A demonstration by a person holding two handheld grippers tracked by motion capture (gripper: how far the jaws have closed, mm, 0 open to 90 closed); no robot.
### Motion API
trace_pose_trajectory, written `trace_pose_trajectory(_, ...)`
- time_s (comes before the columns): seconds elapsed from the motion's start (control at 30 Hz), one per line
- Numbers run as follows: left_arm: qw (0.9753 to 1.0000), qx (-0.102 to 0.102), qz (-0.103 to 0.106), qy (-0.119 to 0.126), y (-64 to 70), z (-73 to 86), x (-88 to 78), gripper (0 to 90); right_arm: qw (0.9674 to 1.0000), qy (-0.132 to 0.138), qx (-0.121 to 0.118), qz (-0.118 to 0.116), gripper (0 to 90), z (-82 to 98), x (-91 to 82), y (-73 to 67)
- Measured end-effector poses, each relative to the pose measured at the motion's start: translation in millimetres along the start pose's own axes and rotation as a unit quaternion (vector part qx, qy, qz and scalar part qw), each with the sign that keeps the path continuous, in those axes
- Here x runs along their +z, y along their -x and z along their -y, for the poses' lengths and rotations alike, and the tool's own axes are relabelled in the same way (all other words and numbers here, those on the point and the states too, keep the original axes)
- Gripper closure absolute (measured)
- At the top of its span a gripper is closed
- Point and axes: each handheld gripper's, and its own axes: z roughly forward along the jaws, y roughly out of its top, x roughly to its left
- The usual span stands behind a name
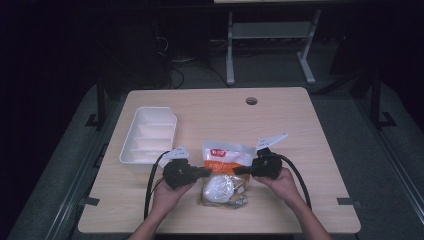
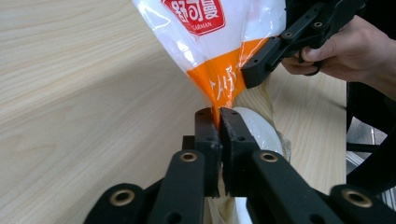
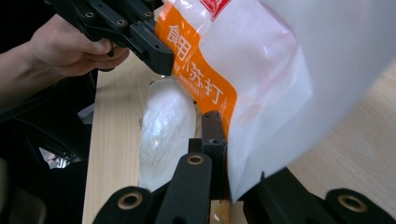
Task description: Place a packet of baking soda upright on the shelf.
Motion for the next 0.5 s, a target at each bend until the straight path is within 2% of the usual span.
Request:
trace_pose_trajectory(0.07, 1.0, 0.004, -0.007, -0.003, 1.1, 0.1, -1.7, 79.3, 1.0, 0.001, -0.001, -0.003, 89.2, -0.3, -1.3, -0.5)
trace_pose_trajectory(0.13, 0.9998, 0.016, -0.015, -0.005, 4.2, 0.8, -4.0, 75.2, 1.0, 0.003, -0.001, -0.007, 89.3, -1.1, -3.4, -2.5)
trace_pose_trajectory(0.2, 0.9995, 0.023, -0.02, -0.008, 7.0, 1.3, -5.7, 69.0, 0.9999, 0.006, -0.009, -0.008, 89.4, -2.9, -7.3, -8.1)
trace_pose_trajectory(0.33, 0.9984, 0.043, -0.033, -0.015, 13.3, 1.6, -8.2, 64.8, 0.9999, 0.003, -0.013, -0.002, 89.4, -5.3, -12.2, -13.7)
trace_pose_trajectory(0.5, 0.997, 0.06, -0.045, -0.022, 19.1, 2.1, -9.9, 57.4, 0.9996, 0.008, -0.026, 0.006, 89.5, -10.6, -22.2, -22.3)
